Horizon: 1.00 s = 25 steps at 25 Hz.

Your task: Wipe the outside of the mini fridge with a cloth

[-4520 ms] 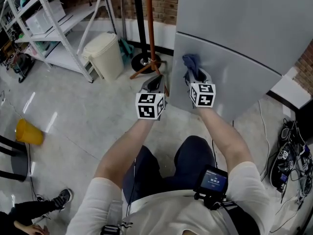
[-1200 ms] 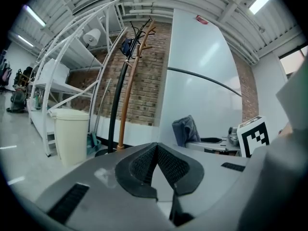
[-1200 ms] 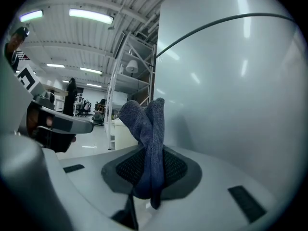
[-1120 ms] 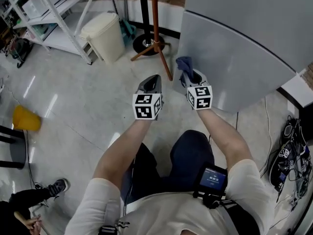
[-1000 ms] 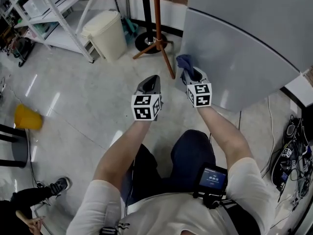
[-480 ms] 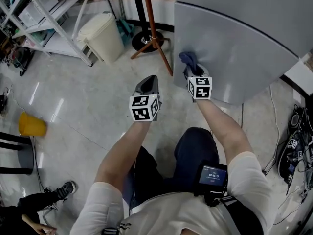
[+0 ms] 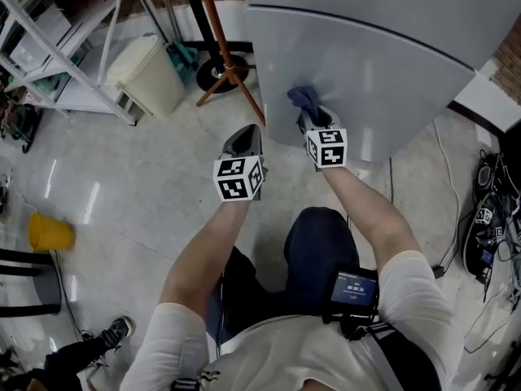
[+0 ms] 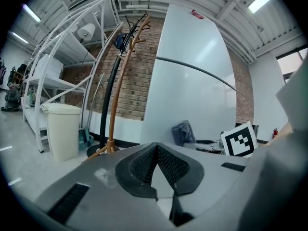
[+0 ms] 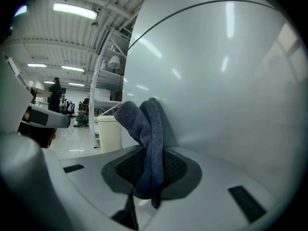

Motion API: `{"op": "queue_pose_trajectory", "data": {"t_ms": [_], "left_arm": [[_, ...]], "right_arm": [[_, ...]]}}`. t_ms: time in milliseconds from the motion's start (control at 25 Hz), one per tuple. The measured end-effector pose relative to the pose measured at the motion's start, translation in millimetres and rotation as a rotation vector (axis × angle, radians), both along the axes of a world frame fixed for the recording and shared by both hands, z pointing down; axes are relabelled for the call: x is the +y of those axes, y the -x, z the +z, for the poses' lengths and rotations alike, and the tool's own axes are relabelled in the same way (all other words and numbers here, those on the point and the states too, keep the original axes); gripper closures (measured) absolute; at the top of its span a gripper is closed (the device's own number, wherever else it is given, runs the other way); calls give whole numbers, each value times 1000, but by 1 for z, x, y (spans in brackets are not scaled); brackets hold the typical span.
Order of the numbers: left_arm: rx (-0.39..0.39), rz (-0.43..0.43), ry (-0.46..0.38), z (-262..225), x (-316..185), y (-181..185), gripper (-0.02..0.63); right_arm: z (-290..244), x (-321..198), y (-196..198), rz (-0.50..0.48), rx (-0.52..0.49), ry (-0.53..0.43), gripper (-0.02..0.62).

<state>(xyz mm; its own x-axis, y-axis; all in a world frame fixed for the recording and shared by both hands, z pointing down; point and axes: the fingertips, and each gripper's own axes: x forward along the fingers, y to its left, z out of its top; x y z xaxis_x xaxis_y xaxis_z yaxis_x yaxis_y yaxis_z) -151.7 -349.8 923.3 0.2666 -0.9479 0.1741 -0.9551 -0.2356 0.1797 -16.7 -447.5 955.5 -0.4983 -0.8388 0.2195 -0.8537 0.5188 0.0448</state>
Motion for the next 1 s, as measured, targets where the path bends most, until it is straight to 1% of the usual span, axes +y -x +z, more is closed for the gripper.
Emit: {"op": "queue_pose_trajectory", "data": {"t_ms": [440, 680, 1000], "left_arm": [[25, 119, 4, 2, -26, -82, 601], [18, 189, 9, 4, -35, -128, 601], [18, 247, 20, 6, -43, -171, 601]], "right_arm": [[-6, 11, -82, 58, 12, -10, 515], [-8, 16, -126, 87, 20, -20, 515], [-3, 21, -181, 143, 6, -12, 515]]}}
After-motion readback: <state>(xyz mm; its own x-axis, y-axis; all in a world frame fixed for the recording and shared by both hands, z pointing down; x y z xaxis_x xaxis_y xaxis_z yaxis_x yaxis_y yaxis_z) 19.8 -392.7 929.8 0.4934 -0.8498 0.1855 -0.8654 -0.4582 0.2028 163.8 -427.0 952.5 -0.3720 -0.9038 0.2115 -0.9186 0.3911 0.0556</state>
